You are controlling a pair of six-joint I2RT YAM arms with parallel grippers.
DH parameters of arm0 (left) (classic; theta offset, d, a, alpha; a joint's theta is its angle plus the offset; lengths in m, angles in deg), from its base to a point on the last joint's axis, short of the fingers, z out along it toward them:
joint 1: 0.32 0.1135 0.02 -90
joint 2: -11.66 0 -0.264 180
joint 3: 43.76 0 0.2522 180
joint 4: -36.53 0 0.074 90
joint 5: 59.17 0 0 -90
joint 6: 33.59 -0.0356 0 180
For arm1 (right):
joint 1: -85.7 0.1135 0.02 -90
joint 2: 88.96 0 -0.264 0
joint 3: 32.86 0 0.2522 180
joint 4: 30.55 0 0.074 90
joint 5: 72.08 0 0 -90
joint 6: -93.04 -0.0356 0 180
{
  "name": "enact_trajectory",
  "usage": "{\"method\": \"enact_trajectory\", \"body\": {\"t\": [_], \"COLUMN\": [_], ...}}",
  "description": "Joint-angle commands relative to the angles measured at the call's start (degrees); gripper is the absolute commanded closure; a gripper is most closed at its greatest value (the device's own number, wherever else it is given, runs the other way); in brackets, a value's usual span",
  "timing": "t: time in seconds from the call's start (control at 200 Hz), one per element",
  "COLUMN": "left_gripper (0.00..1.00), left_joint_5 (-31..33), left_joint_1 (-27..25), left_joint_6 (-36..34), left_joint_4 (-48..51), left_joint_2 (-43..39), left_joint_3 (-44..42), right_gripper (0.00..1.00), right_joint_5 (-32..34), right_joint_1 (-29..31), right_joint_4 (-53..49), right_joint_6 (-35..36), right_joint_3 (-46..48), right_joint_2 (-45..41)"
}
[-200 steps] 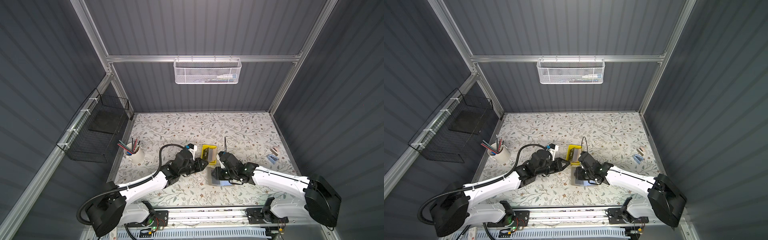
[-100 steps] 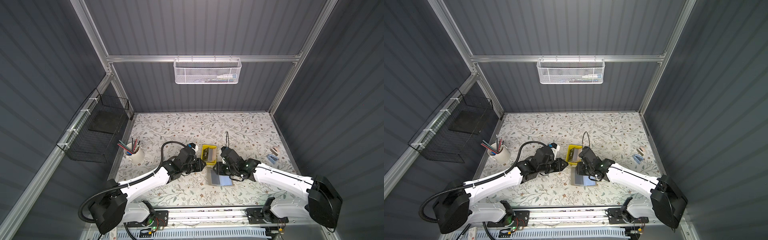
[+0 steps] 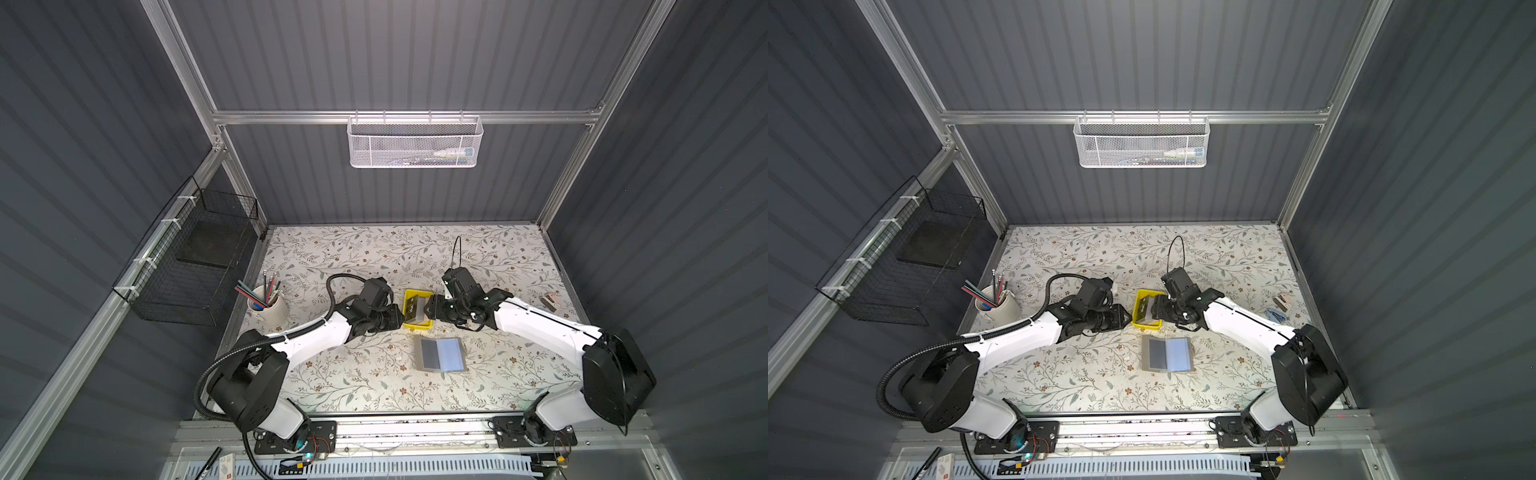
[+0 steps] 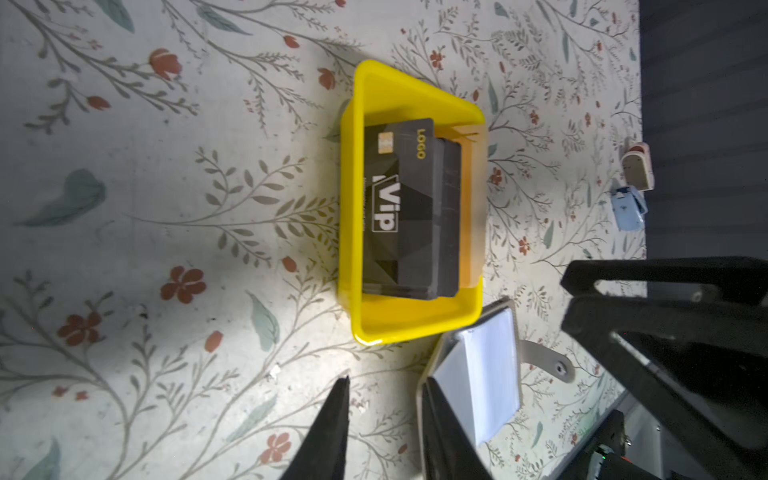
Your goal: Put the credit cards into the card holder
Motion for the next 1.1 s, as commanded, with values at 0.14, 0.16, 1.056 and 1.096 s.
{"method": "enact_trajectory", "body": {"t": [0.14, 0.16, 1.056, 1.096], "left_gripper": [0.64, 0.63, 0.63, 0.63], "left_joint_5": [-1.1, -1.3, -8.5, -7.8], "left_joint_1": [0.3, 0.3, -1.4, -1.4], "left_joint_6": [-3.5, -3.5, 3.3, 3.2], "left_joint_4": [1.0, 0.7, -9.8, -9.1], "left_joint_2": [6.1, 6.5, 6.6, 5.4], "left_joint_3": [4.5, 4.7, -1.3, -1.8], "right_gripper": [0.33, 0.34, 0.16, 0.14], "right_joint_5": [-1.9, -2.0, 1.7, 1.8], "right_joint_1": [-1.0, -1.1, -2.9, -2.9], "right_joint_4": [-0.5, -0.4, -8.6, -8.7], "right_joint_6": [1.7, 1.7, 10.5, 11.2], "right_joint_3": [-2.1, -2.0, -12.7, -12.8], "right_joint_2": [3.3, 3.4, 15.0, 15.3]}}
